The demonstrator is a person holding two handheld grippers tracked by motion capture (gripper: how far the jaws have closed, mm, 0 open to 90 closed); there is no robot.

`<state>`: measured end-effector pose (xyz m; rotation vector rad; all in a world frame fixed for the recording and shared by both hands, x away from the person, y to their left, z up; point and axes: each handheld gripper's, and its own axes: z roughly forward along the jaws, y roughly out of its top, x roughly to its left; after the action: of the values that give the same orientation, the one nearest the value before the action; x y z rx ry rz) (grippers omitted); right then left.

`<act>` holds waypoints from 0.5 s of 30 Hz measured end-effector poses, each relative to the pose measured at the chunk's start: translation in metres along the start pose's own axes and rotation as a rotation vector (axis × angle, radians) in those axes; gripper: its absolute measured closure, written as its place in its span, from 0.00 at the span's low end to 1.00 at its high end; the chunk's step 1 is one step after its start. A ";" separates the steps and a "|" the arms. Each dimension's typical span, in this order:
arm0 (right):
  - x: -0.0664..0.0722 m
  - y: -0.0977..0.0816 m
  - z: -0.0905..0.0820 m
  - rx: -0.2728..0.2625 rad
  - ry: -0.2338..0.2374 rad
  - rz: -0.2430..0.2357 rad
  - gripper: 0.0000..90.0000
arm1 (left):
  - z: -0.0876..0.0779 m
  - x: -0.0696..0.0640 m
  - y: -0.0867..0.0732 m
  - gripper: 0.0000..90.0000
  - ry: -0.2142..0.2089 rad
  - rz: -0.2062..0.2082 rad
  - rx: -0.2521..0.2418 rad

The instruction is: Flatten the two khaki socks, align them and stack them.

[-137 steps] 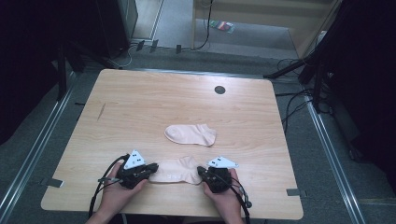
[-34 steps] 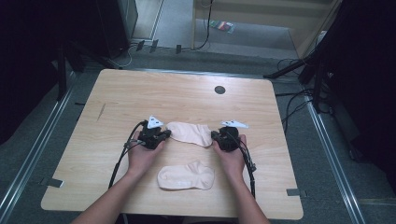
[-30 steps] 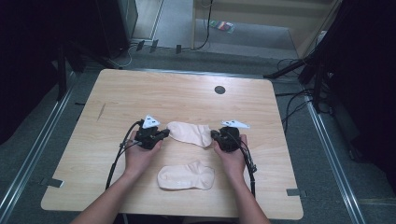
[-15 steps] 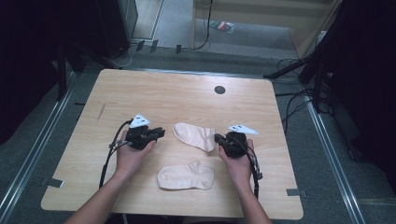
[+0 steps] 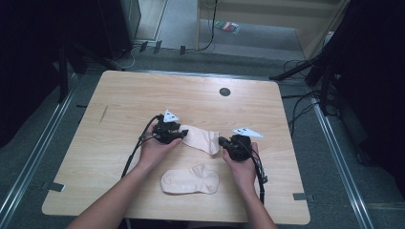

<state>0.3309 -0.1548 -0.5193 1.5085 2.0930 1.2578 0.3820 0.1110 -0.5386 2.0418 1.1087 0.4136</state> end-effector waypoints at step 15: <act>-0.001 0.001 -0.007 -0.019 -0.020 0.002 0.99 | -0.036 0.000 -0.011 1.00 -0.013 0.013 -0.004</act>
<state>0.3273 -0.1592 -0.5143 1.5097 2.0614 1.2552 0.3544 0.1321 -0.5231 2.0461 1.0866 0.4087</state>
